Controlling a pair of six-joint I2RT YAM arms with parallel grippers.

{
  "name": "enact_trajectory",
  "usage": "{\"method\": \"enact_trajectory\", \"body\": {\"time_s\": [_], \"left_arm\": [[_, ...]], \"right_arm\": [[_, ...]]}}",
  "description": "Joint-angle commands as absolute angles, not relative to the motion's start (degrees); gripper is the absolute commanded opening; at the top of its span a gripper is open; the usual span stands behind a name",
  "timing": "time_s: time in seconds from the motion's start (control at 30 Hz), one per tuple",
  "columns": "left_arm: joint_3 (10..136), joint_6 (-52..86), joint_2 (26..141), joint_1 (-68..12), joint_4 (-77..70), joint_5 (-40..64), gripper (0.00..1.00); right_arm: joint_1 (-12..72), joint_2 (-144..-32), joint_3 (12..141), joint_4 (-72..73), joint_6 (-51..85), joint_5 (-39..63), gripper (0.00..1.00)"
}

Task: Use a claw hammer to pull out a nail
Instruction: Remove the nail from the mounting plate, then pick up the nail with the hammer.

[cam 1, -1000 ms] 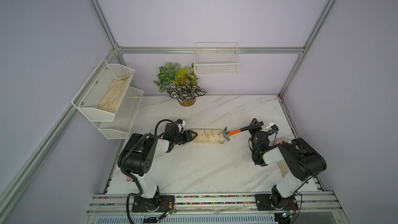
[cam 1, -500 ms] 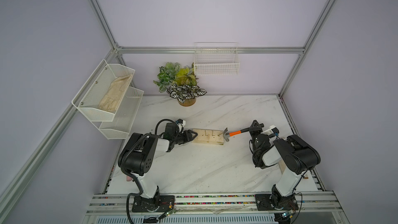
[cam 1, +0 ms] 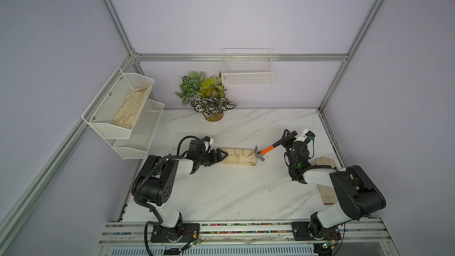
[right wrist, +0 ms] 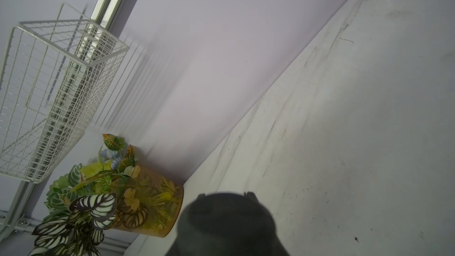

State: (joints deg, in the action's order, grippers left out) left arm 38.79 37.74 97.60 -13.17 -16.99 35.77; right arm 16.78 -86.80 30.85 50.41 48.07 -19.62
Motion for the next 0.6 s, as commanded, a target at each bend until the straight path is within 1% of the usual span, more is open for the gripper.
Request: {"method": "enact_trajectory", "body": {"time_s": [0.0, 0.13, 0.27, 0.43, 0.53, 0.57], "left_arm": [[39.55, 35.73, 94.06, -13.32, -14.46, 36.30, 0.84], [39.48, 35.44, 92.55, -13.34, -15.72, 36.30, 0.90], [38.56, 34.35, 89.67, -13.39, -18.08, 36.21, 1.00], [36.55, 28.42, 84.12, -16.04, -20.85, 33.91, 1.00], [35.92, 23.44, 81.41, -19.84, -21.83, 32.34, 1.00], [35.42, 21.34, 78.50, -21.85, -22.30, 30.91, 1.00]], "right_arm": [[16.99, -83.72, 35.36, 42.05, 43.72, -16.75, 0.00], [17.00, -80.86, 39.38, 36.93, 41.62, -15.85, 0.00], [16.93, -77.28, 43.83, 30.22, 38.94, -15.12, 0.00], [16.98, -74.02, 48.63, 23.08, 35.77, -12.33, 0.00], [16.98, -72.26, 50.72, 20.06, 34.86, -9.84, 0.00], [16.97, -71.71, 51.52, 18.88, 34.56, -8.96, 0.00]]}}
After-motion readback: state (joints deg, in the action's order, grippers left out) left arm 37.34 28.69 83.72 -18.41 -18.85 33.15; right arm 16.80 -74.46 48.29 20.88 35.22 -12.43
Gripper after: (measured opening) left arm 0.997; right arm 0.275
